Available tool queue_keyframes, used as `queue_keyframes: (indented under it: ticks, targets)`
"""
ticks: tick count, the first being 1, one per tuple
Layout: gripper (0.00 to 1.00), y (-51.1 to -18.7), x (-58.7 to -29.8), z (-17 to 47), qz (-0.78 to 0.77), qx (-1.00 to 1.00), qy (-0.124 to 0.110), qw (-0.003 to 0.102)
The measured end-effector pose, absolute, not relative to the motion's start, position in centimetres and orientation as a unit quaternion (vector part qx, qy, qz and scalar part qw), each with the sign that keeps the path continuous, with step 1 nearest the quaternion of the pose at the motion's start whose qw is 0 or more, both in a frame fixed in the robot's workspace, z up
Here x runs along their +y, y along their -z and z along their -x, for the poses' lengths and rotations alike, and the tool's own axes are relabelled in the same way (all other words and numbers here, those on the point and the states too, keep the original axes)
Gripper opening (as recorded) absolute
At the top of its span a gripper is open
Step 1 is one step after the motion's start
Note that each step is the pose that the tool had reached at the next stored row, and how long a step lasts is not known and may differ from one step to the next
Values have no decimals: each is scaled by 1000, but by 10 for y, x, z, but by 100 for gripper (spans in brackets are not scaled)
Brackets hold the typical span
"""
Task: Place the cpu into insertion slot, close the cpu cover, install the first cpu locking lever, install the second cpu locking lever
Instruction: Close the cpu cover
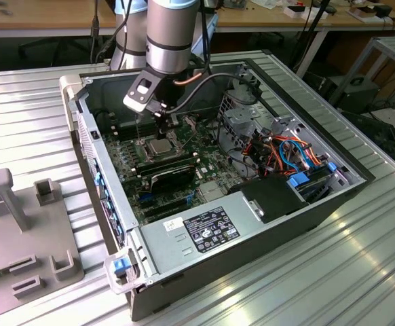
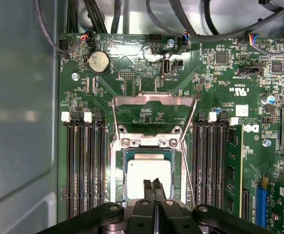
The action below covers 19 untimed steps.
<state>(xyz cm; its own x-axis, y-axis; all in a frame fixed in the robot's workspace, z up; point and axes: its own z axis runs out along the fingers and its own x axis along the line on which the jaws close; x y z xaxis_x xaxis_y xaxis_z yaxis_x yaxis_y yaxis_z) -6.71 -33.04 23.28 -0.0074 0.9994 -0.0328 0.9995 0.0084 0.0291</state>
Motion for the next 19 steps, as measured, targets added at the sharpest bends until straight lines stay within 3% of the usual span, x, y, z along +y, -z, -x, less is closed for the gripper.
queue_keyframes:
  ticks: [19]
  targets:
    - [11, -239, -330, 66, -704, 710, 1, 22]
